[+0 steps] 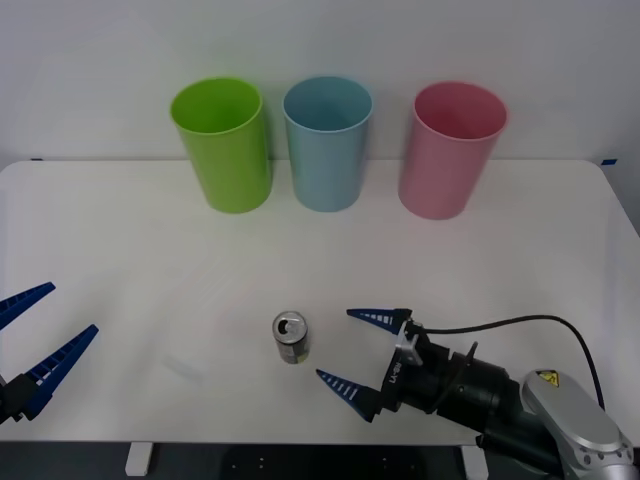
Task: Grasp the object on the table and drop it into the matching bin: aluminum can to the light blue bin, PET bottle to the pink bin.
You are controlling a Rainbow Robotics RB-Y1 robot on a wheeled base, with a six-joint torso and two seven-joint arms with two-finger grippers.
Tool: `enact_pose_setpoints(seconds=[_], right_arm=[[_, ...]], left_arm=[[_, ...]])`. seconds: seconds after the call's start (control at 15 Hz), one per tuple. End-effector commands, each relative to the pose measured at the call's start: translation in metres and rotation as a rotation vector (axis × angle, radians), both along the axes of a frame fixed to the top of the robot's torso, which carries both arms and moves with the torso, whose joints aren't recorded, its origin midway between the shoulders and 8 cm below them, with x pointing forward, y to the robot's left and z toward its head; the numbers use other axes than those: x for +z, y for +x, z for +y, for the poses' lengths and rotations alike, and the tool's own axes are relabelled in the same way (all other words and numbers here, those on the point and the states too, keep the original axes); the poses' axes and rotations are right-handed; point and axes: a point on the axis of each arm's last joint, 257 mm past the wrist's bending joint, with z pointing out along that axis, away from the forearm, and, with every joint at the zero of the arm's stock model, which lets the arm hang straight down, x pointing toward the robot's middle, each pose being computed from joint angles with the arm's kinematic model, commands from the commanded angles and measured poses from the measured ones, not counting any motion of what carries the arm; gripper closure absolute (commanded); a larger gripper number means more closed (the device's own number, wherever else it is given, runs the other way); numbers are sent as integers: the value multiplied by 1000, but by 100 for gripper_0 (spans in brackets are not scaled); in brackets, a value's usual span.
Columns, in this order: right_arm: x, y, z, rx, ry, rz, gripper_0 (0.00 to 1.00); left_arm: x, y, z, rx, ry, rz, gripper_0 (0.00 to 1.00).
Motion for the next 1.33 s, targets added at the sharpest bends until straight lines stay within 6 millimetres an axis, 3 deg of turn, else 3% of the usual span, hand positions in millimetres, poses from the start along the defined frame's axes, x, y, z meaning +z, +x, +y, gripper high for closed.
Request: enact_pose_setpoints(seconds=[0.07, 0.4, 1.33], right_arm=[[-3, 4, 13, -8, -17, -4, 0], [-7, 8, 41, -22, -34, -6, 0], [-13, 9, 86, -44, -66, -7, 0]], left_arm=[[0, 0, 0, 0, 0, 0, 0], [0, 0, 0, 0, 0, 0, 0], [0, 0, 0, 0, 0, 0, 0]])
